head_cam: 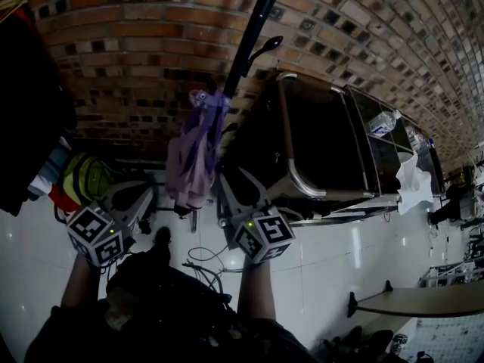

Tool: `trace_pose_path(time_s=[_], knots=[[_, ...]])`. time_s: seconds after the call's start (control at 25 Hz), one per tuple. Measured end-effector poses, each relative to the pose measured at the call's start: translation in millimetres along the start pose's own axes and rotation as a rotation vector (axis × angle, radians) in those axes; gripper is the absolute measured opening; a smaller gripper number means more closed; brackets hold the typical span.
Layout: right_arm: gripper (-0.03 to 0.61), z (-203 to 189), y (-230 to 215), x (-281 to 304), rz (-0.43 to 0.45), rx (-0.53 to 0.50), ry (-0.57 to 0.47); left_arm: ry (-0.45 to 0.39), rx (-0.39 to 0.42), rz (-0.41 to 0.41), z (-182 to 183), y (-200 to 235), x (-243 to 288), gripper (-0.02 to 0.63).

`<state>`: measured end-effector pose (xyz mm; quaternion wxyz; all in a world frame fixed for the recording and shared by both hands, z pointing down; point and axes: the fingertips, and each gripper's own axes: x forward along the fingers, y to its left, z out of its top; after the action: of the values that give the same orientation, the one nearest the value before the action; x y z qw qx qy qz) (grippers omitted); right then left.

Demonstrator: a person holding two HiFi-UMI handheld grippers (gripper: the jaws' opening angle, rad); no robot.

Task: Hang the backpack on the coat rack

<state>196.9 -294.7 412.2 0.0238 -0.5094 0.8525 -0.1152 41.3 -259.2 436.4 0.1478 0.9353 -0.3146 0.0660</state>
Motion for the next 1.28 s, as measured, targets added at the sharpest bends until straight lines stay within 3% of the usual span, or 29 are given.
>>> trace_pose_path(time_s=[0.44,0.68,1.0,1.28], knots=[[0.065,-21.7,65.1,-101.1,0.084,0.027,-0.047,-0.034,0.005,0.074,-39.8,-99.4,-81.3,0.014],[0.005,-33.3,98.2,-118.9,0.103,0.054,-0.057,-0.058,0.012,0.104,-45.0,-121.3,-122.3,0.014],[0.002,-19.5,162.0,-145.2,0.133,0.073,-0.126,-0.087,-0.009,0.083,-51.3,-132.4,-177.0,0.014],[0.000,-31.9,250.8,-177.9,0.120,0.069,-0.121,-0.094,-0.018,0.097,-61.6,-148.6,-275.8,0.014]])
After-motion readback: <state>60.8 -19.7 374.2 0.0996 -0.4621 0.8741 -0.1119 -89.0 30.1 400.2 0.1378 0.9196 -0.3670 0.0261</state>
